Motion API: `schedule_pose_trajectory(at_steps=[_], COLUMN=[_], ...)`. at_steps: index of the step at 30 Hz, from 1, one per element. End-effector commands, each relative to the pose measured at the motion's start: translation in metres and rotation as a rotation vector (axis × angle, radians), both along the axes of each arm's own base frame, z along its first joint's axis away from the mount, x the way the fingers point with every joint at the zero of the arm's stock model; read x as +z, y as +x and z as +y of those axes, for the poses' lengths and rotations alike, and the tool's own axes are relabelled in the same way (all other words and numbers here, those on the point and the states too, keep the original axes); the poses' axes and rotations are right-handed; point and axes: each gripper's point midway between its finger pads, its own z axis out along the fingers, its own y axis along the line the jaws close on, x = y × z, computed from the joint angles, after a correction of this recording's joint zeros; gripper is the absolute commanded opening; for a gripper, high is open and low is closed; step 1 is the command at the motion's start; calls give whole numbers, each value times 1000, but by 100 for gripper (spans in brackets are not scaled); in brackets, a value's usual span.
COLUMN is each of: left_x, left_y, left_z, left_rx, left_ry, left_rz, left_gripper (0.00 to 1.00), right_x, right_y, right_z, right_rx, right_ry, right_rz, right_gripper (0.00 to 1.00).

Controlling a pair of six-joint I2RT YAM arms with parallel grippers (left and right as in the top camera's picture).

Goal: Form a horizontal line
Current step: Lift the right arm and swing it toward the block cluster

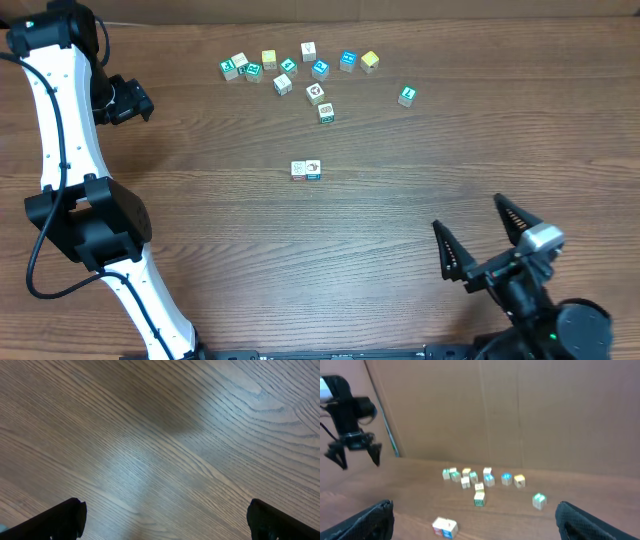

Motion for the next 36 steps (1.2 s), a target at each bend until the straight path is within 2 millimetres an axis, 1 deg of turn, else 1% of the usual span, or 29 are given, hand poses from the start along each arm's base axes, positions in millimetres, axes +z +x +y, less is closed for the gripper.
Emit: schedule_pose_trajectory(at_steps=[1, 7, 12, 15, 19, 22, 25, 27, 28, 31, 35, 36], left_x=[1, 1, 1, 1, 1, 1, 1, 1, 1, 1, 1, 1], left_y=[-2, -2, -2, -2, -2, -2, -2, -2, -2, -2, -2, -2], left_z=[4, 4, 4, 4, 4, 4, 4, 4, 4, 4, 4, 4], left_rx=[18, 18, 18, 18, 18, 18, 18, 18, 18, 18, 18, 18], left_ry=[16, 16, 16, 16, 16, 16, 16, 16, 16, 16, 16, 16], left_rz=[3, 3, 3, 3, 3, 3, 3, 3, 3, 3, 3, 3], left_gripper=[100, 99, 100, 100, 100, 100, 100, 100, 100, 100, 99, 100], right_x=[40, 88, 126, 141, 154, 155, 148, 139, 132, 113, 91, 87], right_y=[-2, 15, 42, 60, 84, 102, 121, 135, 145, 167, 194, 202], right_z=[-1, 2, 7, 10, 14, 17, 20, 22, 24, 28, 32, 30], right_rx=[-5, -4, -5, -5, -6, -6, -2, -1, -2, -1, -2, -21], right_ry=[11, -4, -21, -36, -58, -74, -107, -117, -121, -130, -137, -143], right_rz=[-1, 84, 184, 273, 395, 487, 563, 609, 635, 685, 727, 727], right_gripper=[100, 100, 100, 100, 100, 100, 100, 100, 100, 100, 100, 100])
